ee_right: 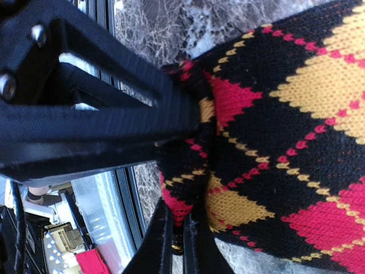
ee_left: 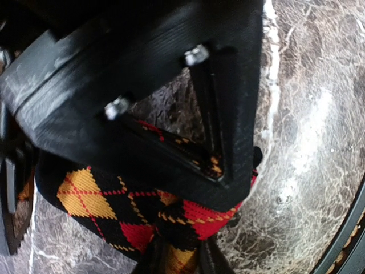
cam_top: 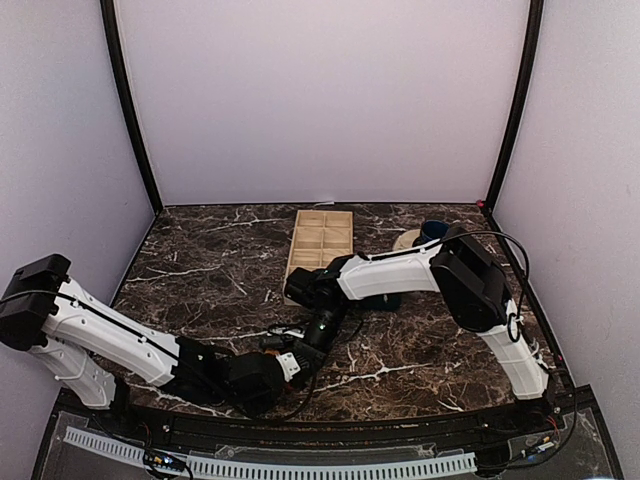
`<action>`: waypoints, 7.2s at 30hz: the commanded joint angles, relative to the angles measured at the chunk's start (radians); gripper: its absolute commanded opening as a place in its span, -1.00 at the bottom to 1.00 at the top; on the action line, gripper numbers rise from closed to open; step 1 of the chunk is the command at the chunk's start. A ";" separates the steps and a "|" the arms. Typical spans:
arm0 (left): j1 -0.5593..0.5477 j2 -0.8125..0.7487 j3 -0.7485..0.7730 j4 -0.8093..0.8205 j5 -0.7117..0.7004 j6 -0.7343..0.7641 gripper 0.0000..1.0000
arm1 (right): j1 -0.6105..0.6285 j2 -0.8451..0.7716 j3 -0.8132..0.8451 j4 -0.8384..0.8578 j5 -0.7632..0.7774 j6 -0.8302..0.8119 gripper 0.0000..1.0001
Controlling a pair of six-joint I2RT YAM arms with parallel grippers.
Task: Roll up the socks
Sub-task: Roll the sock at the center of the board.
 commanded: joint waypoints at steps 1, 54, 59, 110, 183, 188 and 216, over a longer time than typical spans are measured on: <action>0.026 0.031 0.017 -0.028 0.086 0.000 -0.69 | -0.009 0.007 -0.005 -0.039 0.051 -0.016 -1.00; 0.164 -0.004 -0.044 0.064 0.603 -0.159 -1.00 | -0.078 -0.361 -0.485 0.593 0.189 0.177 -0.33; 0.208 0.009 -0.057 0.093 0.708 -0.173 -1.00 | -0.078 -0.420 -0.565 0.692 0.223 0.166 -0.33; 0.466 0.187 -0.027 0.158 1.250 -0.197 -1.00 | 0.220 -0.576 -0.831 0.936 0.585 -0.056 -0.12; 0.441 -0.269 -0.107 0.104 0.680 -0.196 -0.24 | 0.047 -0.367 -0.613 0.767 0.197 0.439 -1.00; 0.403 -0.281 -0.130 0.133 0.655 -0.195 -0.26 | 0.027 -0.358 -0.617 0.787 0.141 0.476 -1.00; -0.007 -0.089 0.014 0.010 0.097 0.052 -0.33 | -0.019 -0.287 -0.556 0.742 0.032 0.534 -1.00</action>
